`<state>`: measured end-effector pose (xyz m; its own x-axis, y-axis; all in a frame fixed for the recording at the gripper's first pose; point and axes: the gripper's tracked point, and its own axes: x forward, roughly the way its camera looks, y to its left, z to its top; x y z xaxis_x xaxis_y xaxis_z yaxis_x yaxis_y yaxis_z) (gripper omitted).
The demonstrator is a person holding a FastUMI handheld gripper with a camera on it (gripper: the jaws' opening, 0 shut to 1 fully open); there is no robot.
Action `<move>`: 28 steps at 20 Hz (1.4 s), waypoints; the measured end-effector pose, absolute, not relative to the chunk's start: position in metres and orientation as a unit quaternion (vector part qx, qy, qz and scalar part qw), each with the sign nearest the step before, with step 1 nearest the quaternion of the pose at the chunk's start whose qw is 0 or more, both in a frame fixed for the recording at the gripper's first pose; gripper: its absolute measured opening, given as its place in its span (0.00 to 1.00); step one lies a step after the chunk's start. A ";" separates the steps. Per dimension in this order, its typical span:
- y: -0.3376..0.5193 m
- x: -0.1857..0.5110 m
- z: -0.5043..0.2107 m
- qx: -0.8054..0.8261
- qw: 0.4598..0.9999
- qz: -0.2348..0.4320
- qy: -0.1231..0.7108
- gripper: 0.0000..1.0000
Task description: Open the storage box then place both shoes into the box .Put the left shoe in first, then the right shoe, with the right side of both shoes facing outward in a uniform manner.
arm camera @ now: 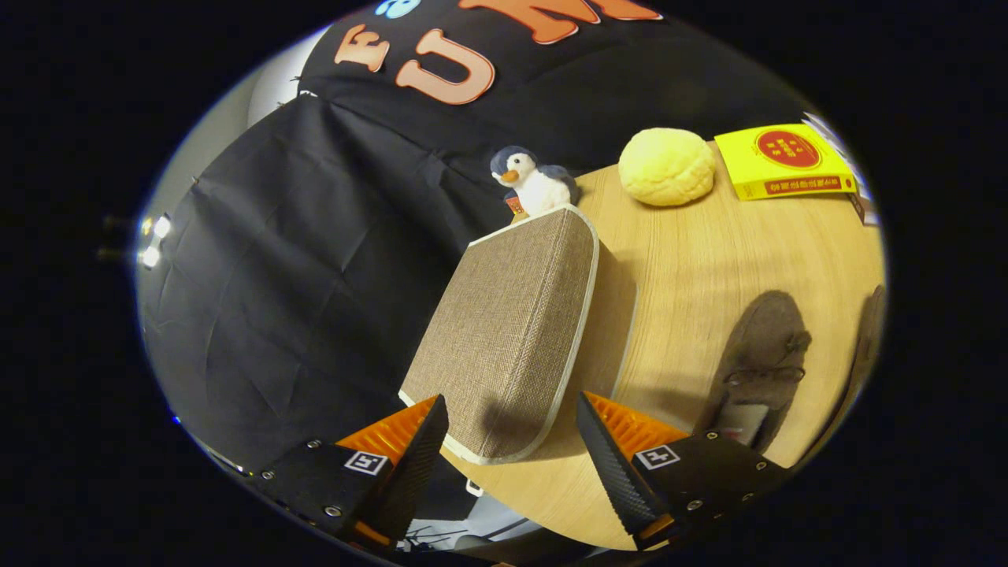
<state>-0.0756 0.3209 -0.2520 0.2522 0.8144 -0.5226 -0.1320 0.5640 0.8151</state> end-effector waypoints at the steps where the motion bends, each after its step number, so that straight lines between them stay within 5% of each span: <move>1: 0.323 -0.074 -0.257 0.337 0.715 0.324 0.520 0.98; 12: 0.344 -0.070 -0.280 0.473 0.623 0.337 0.524 0.95; 23: 0.334 -0.063 -0.269 0.524 0.613 0.332 0.489 0.61; 28: 0.312 -0.057 -0.243 0.547 0.618 0.327 0.460 0.34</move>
<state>-0.0574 0.3124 -0.2430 0.3632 0.9075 -0.2112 0.0995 0.1876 0.9772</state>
